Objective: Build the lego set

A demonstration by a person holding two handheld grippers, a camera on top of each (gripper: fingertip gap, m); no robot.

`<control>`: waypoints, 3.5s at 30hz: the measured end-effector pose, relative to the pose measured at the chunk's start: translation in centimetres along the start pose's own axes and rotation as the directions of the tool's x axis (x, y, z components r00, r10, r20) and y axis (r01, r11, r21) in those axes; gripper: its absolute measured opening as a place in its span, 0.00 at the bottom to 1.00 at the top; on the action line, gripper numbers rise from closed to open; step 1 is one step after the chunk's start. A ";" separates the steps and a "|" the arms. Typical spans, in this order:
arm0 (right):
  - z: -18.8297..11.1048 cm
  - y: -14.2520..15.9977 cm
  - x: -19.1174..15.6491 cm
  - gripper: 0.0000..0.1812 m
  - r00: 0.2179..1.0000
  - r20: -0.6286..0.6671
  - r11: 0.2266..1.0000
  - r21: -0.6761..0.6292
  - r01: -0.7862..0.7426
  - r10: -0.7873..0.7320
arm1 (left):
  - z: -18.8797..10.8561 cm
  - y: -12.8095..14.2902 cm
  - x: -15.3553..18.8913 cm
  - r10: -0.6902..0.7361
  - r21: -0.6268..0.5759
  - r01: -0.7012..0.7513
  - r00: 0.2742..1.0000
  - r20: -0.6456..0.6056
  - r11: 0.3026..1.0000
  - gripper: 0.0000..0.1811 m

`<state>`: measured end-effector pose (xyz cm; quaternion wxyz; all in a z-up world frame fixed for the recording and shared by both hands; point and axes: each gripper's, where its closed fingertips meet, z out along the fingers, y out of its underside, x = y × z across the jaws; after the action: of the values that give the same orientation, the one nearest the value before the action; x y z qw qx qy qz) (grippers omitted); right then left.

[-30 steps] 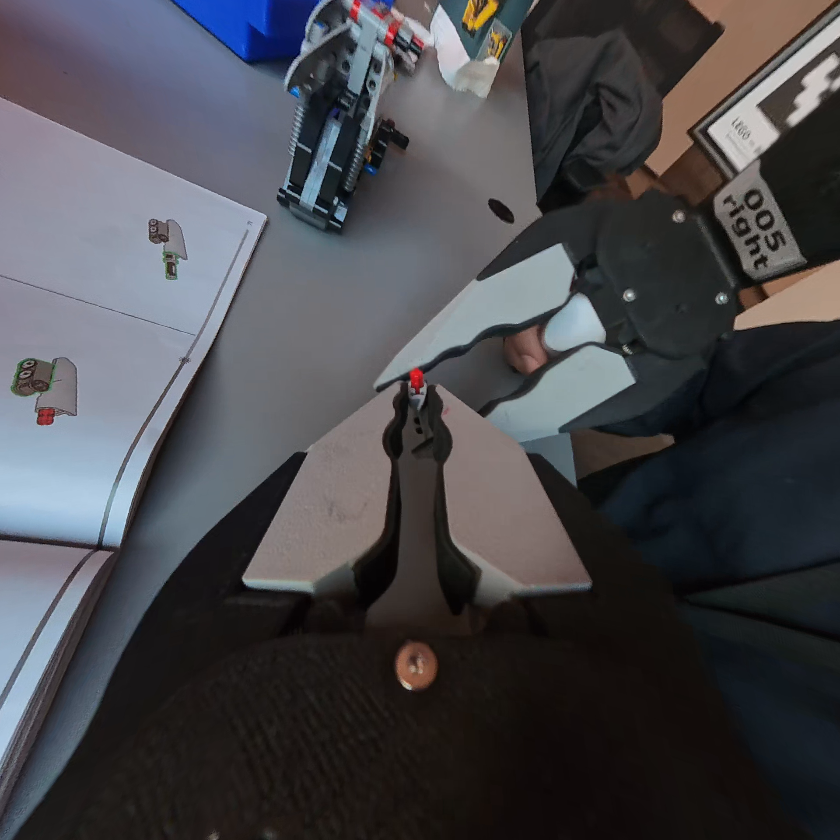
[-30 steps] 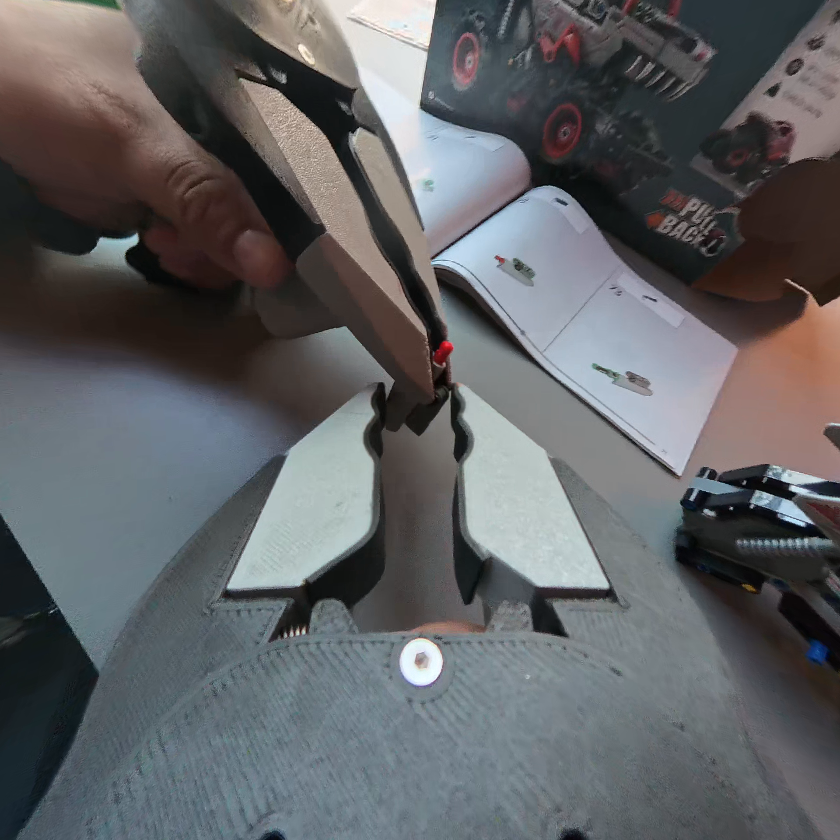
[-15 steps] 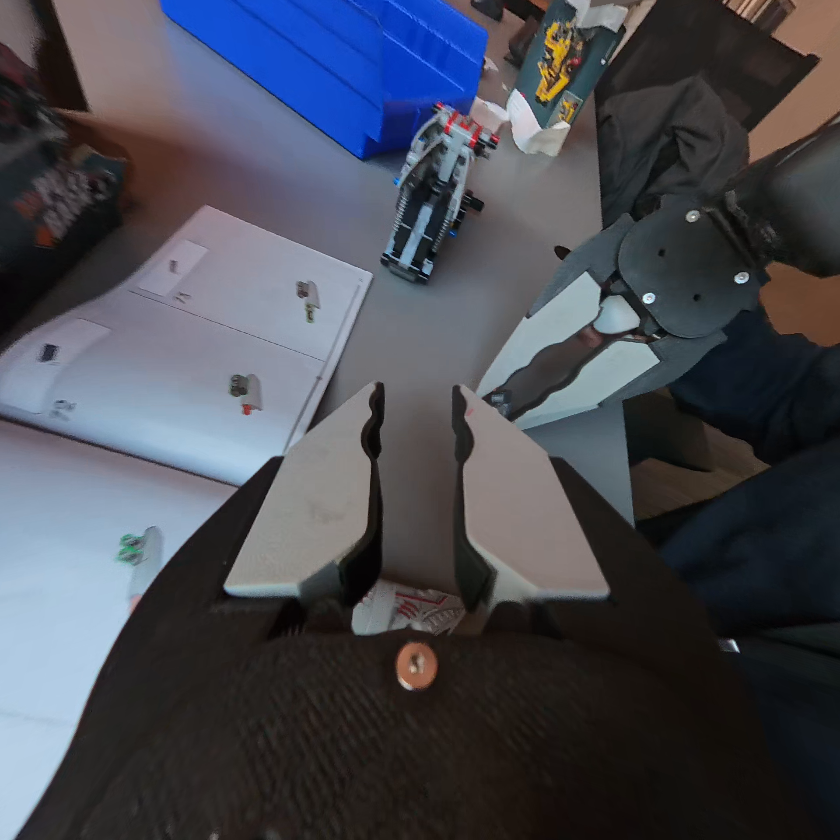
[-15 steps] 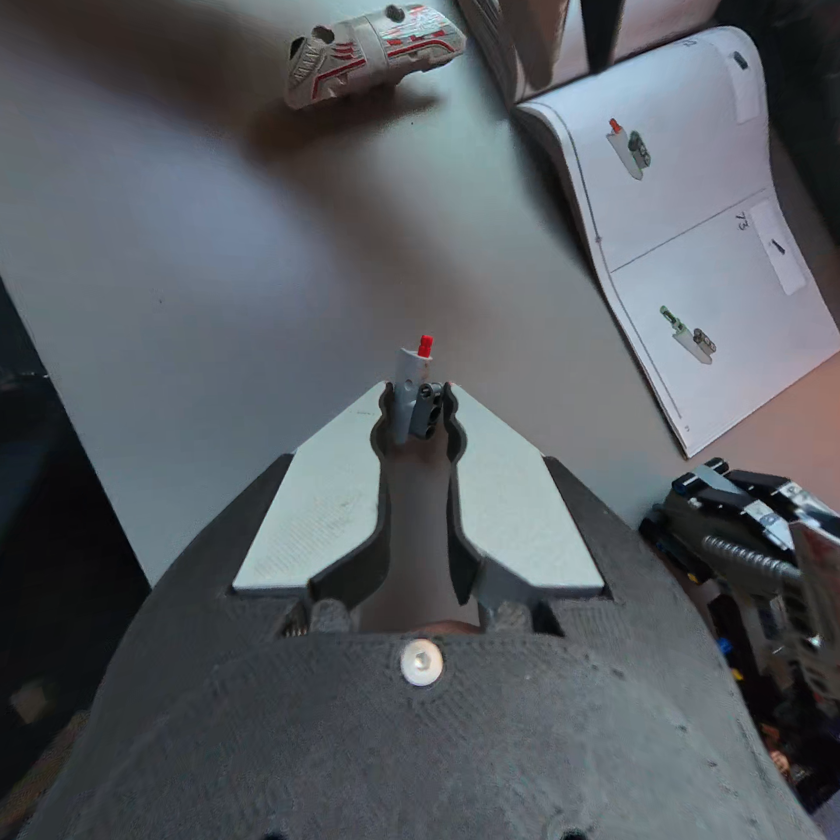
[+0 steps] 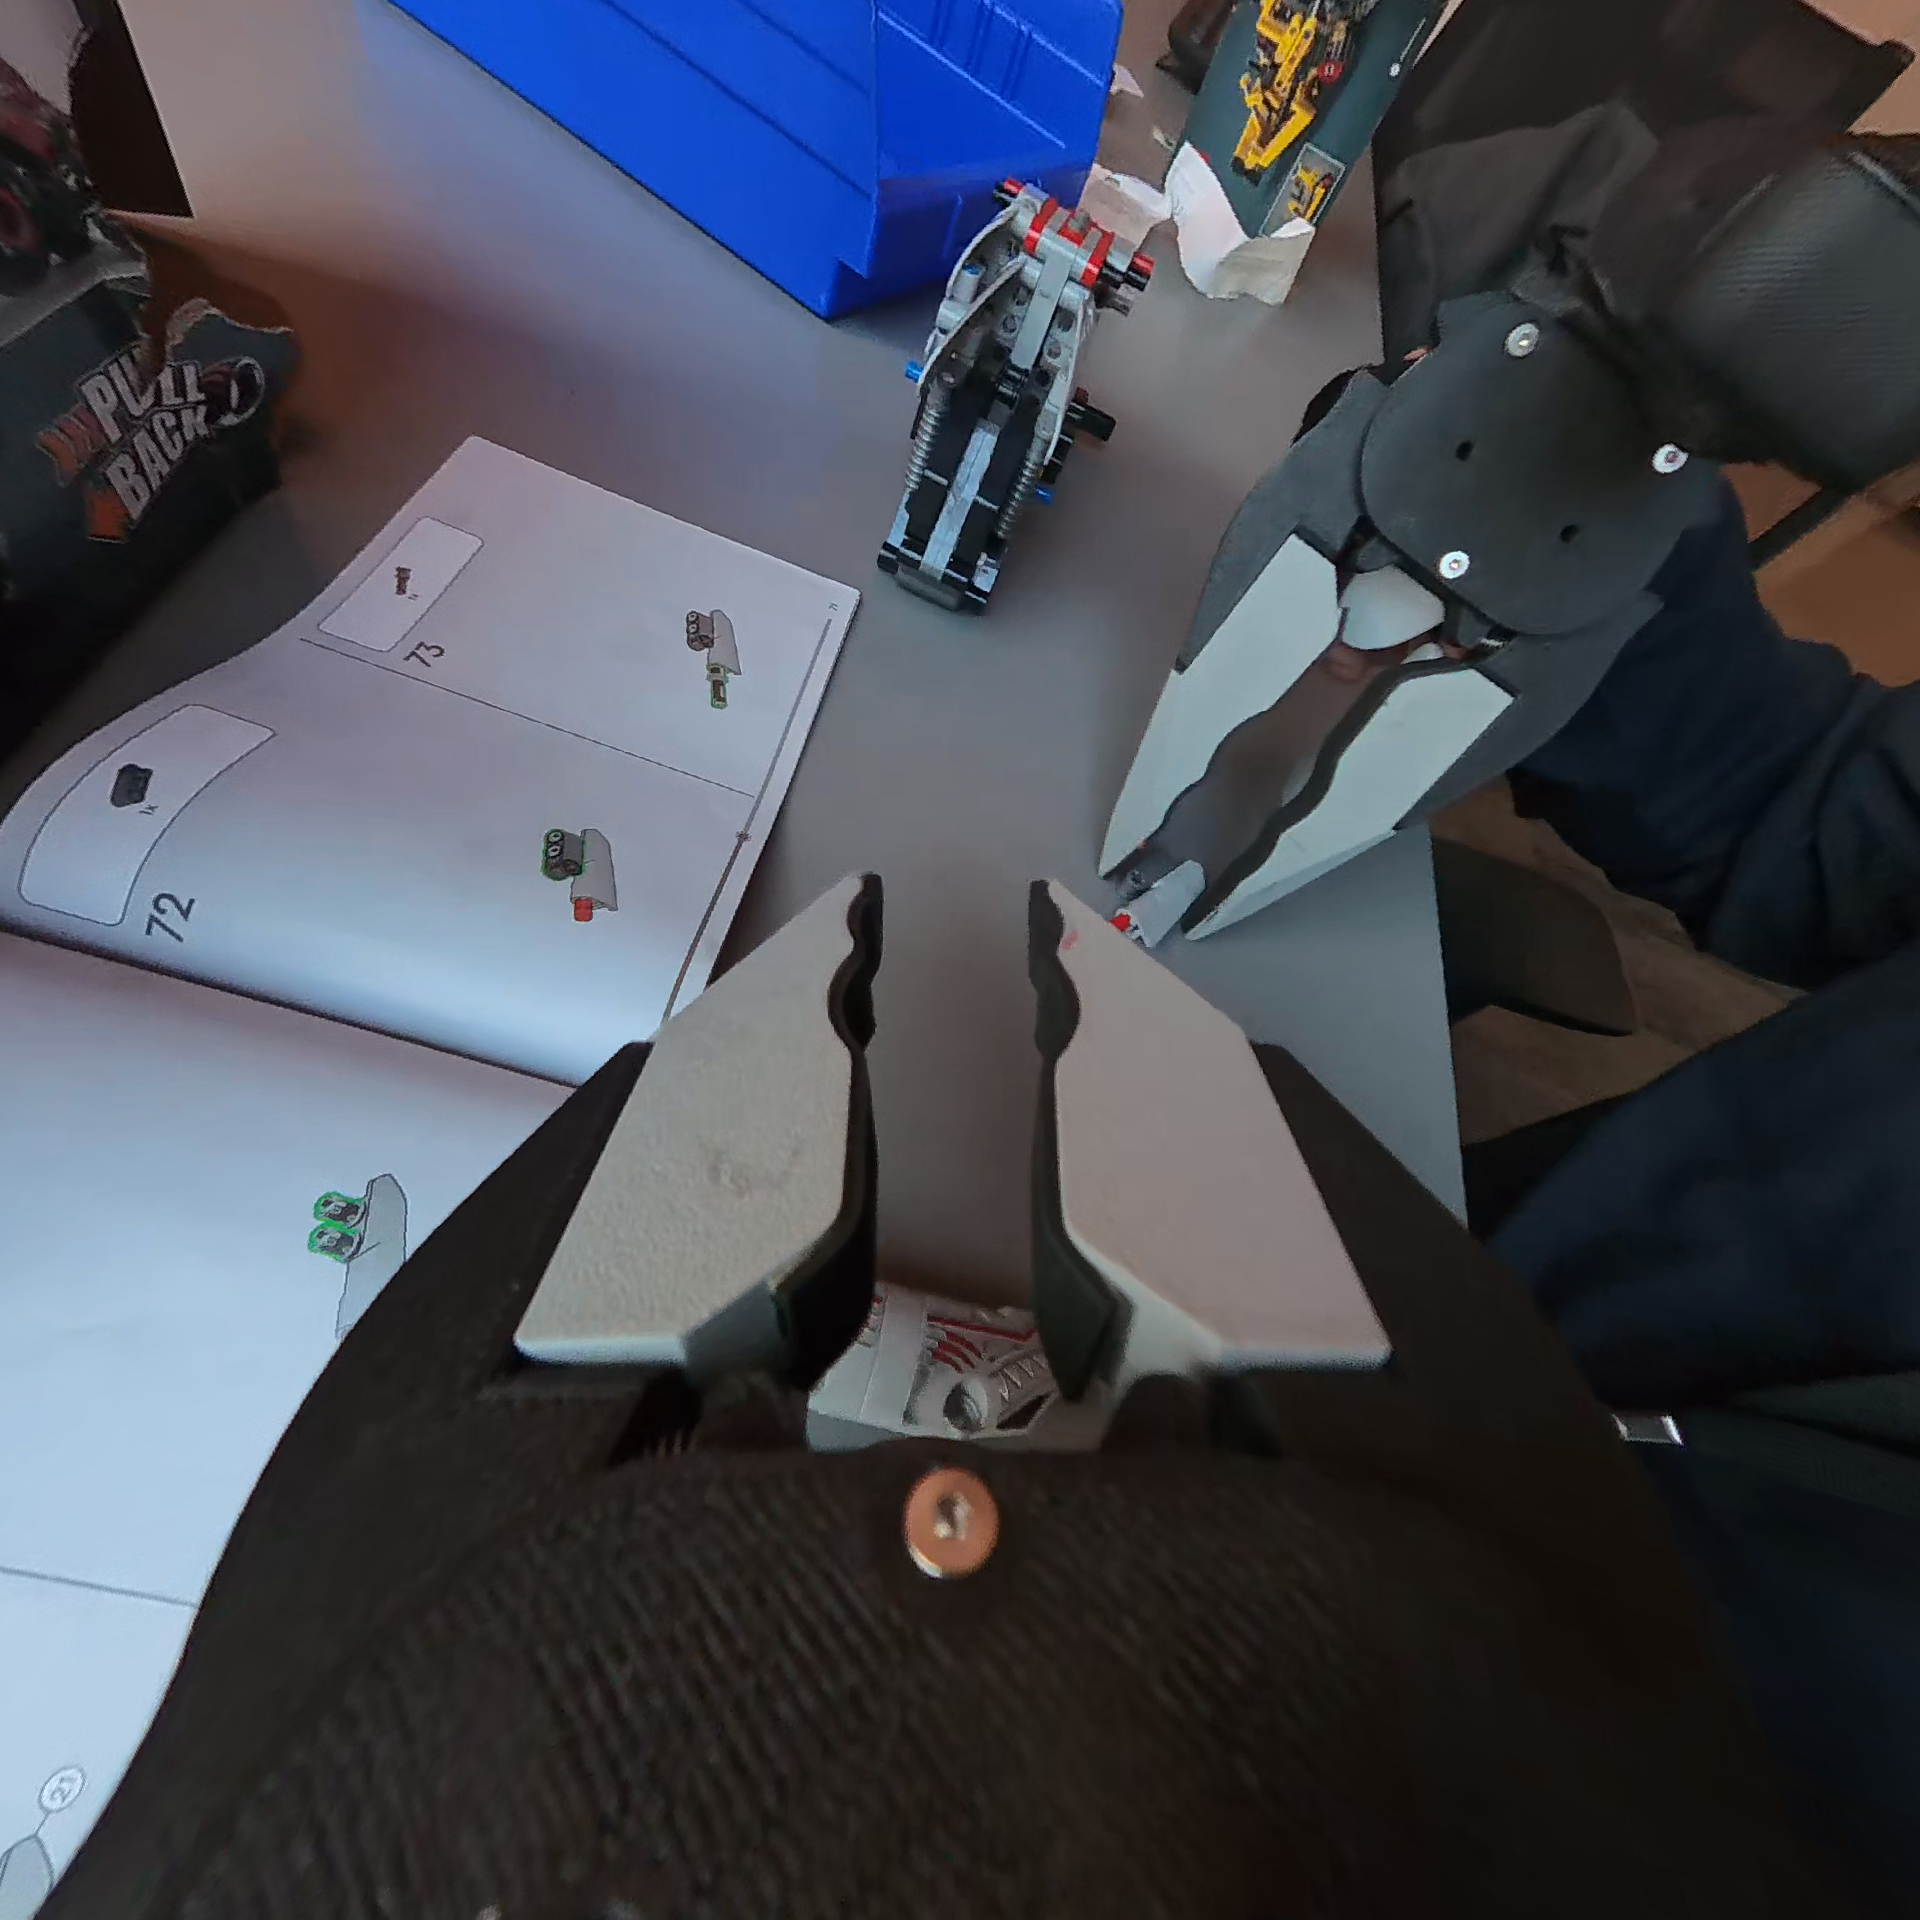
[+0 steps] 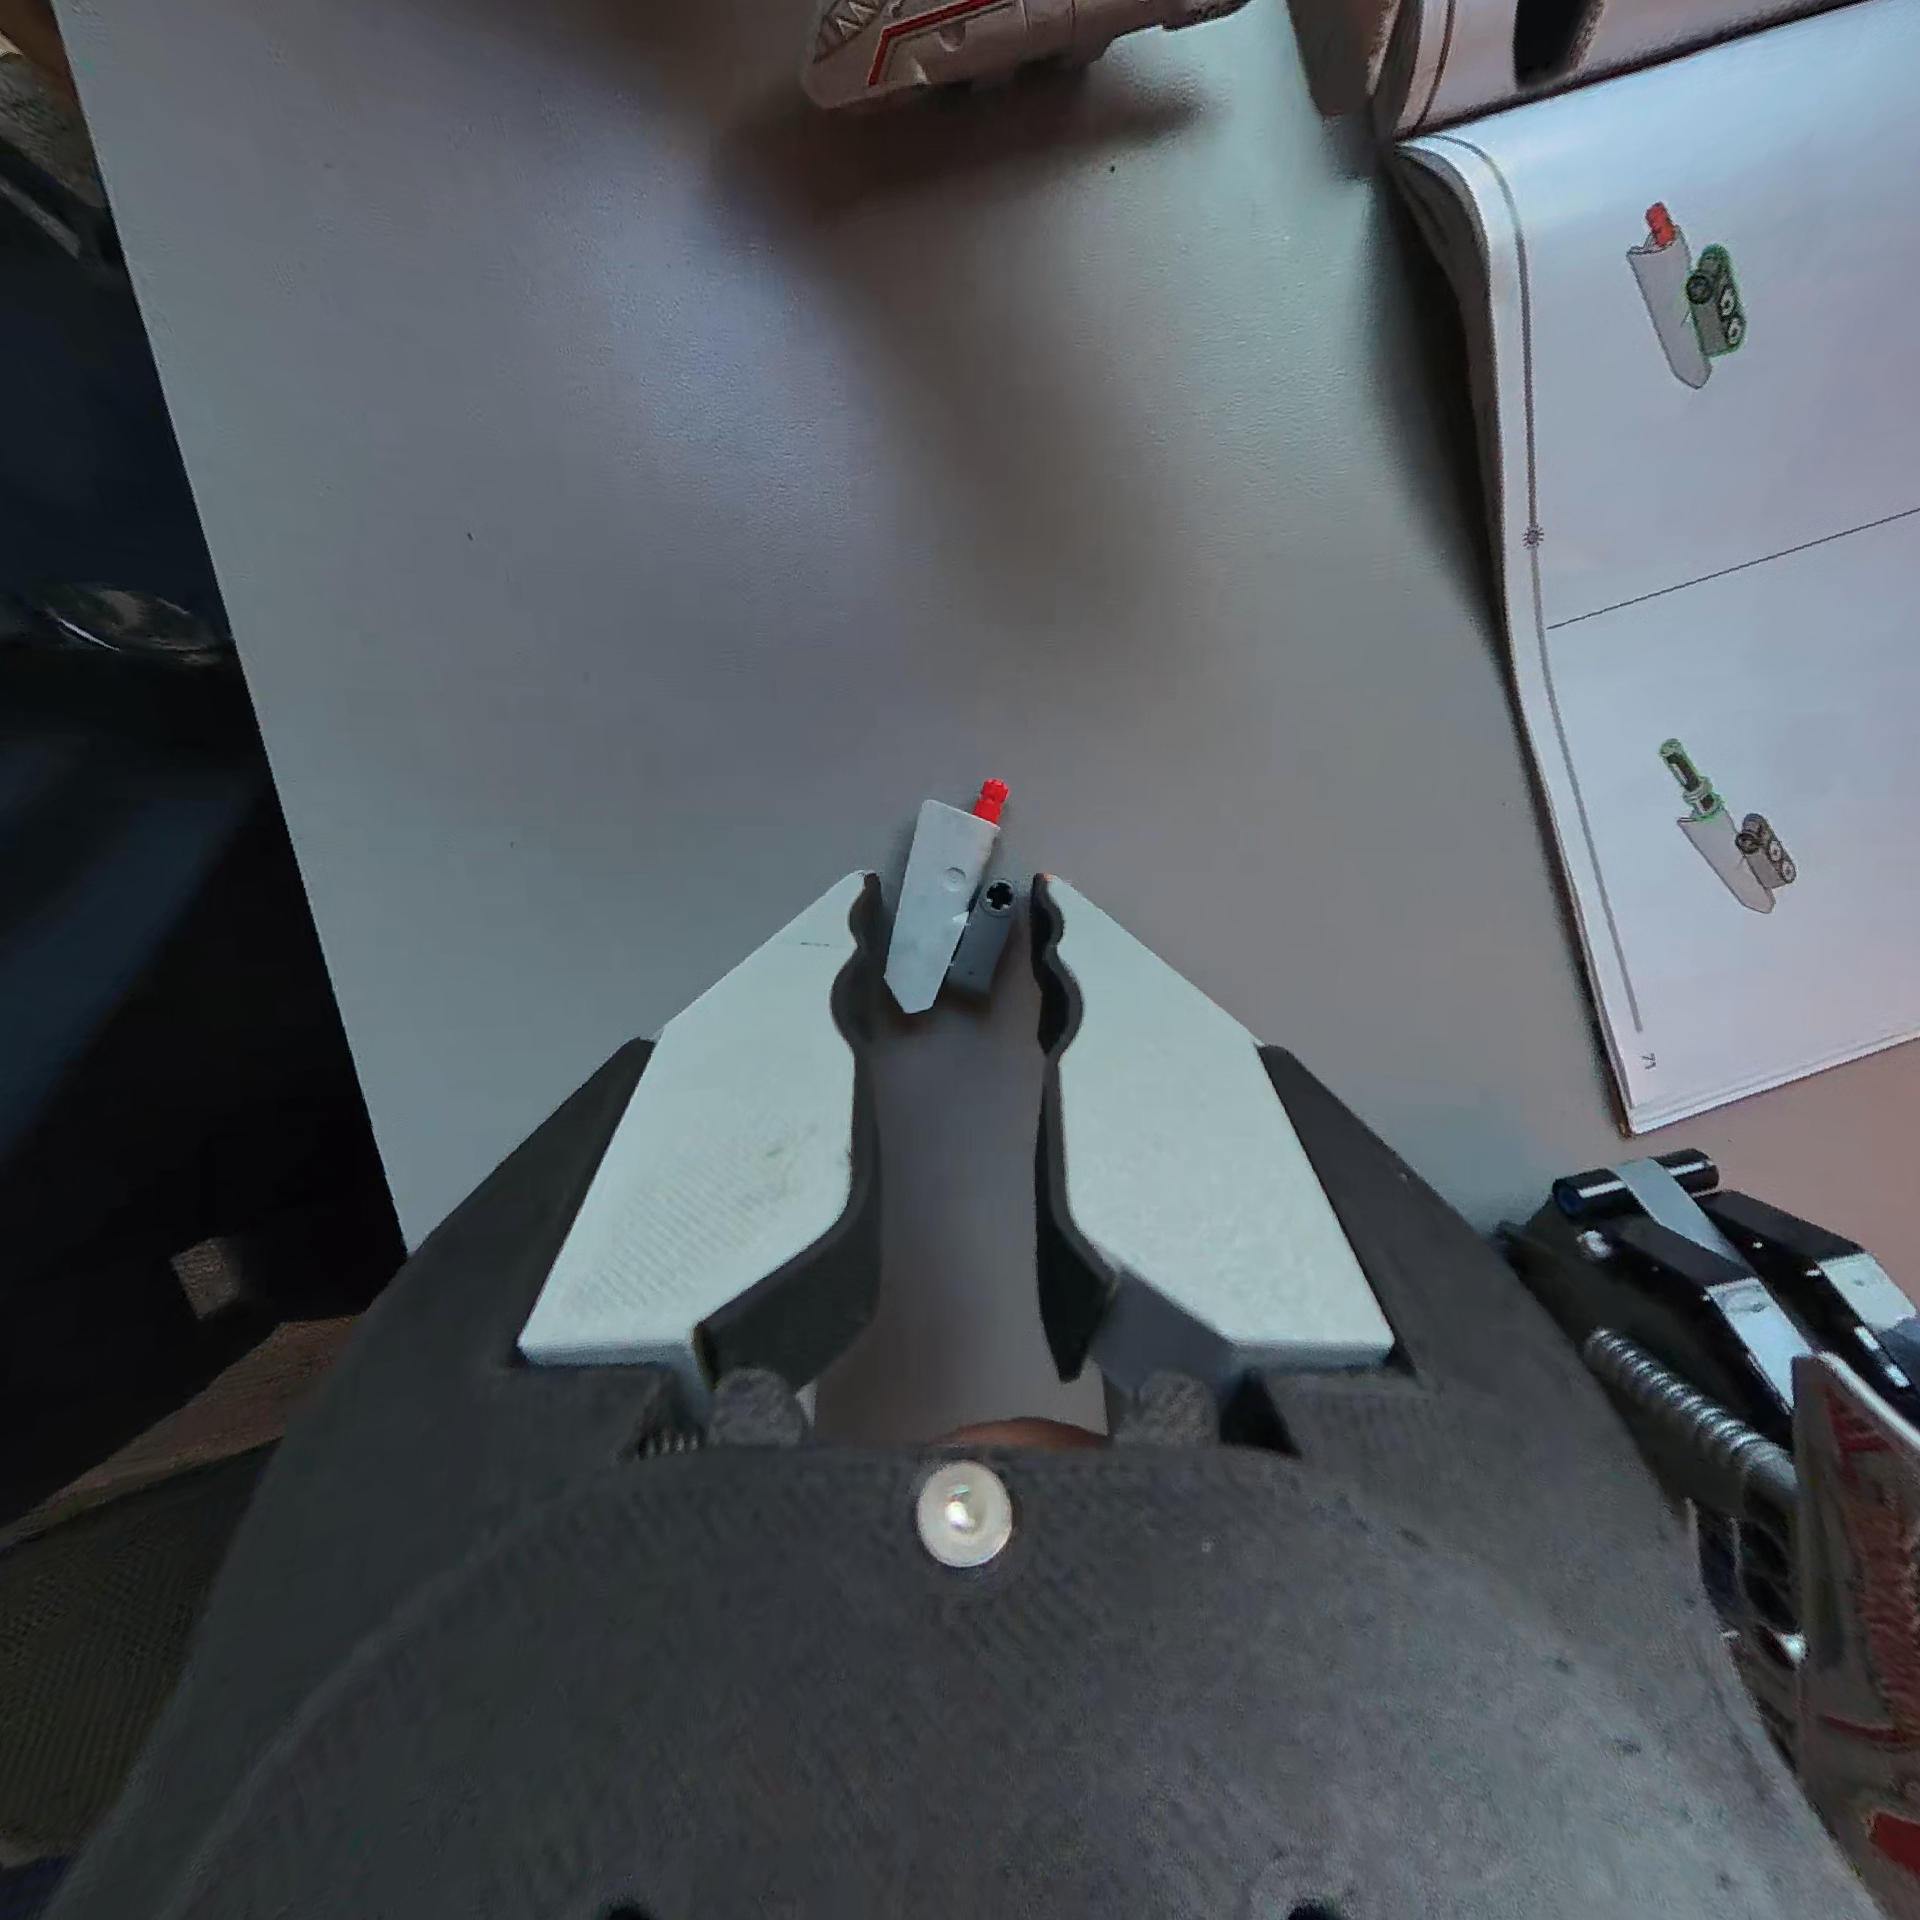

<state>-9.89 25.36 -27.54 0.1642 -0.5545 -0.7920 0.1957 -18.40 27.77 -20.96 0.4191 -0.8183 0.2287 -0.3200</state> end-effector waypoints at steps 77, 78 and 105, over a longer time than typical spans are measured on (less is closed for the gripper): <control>-8.0 0.3 7.7 0.31 0.783 -0.354 0.703 0.696 -0.145 0.511 | -41.1 12.9 -2.0 -0.091 0.234 -0.172 0.588 0.804 0.957 0.13; -8.1 0.4 7.8 0.31 0.781 -0.354 0.701 0.698 -0.145 0.514 | -41.8 12.0 -1.8 -0.122 0.277 -0.166 0.611 0.782 0.946 0.13; -8.1 -1.2 5.2 0.33 0.878 -0.235 0.668 0.735 -0.120 0.417 | -38.0 10.9 -2.6 -0.172 0.184 0.034 0.548 0.819 0.982 0.27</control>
<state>-8.72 30.92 -19.73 0.4820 -0.5898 -0.5168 0.3908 -48.59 3.02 -13.99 0.5164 -0.8512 -0.0688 0.0641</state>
